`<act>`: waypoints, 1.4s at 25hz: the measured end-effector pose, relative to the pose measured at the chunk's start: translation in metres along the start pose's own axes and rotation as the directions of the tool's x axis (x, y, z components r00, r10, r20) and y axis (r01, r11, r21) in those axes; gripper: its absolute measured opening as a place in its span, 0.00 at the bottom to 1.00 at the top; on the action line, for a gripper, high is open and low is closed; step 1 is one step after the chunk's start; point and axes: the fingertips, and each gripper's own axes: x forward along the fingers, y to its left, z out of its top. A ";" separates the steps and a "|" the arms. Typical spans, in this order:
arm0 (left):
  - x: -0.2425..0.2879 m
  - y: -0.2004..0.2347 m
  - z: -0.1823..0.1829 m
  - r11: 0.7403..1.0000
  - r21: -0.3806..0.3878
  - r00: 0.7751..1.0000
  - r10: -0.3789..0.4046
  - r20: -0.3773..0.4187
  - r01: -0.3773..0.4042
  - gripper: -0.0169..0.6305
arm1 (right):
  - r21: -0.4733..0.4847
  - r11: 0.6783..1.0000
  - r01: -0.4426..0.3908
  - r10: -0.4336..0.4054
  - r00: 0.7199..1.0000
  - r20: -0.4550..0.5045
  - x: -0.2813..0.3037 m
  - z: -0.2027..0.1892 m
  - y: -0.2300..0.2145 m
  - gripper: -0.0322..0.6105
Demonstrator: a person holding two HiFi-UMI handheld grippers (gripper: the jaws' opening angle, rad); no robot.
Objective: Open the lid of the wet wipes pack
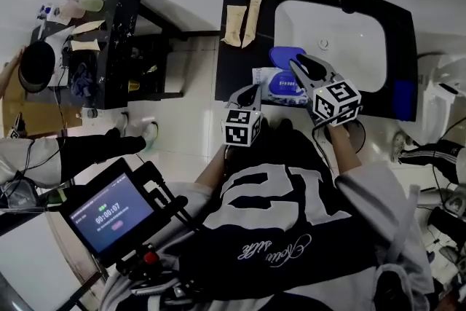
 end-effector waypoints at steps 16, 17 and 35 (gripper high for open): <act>-0.081 -0.042 0.089 0.992 0.098 0.945 -0.105 0.309 0.078 0.02 | 0.079 0.993 0.091 -0.102 0.984 0.148 -0.060 -0.003 0.062 0.05; -0.086 -0.047 0.089 0.991 0.107 0.942 -0.113 0.315 0.083 0.02 | 0.057 0.994 0.095 -0.103 0.984 0.147 -0.064 -0.003 0.069 0.05; -0.174 -0.144 0.015 0.999 0.002 0.930 0.030 0.367 -0.033 0.02 | -0.055 0.998 0.007 0.002 0.986 0.164 -0.191 -0.039 0.138 0.04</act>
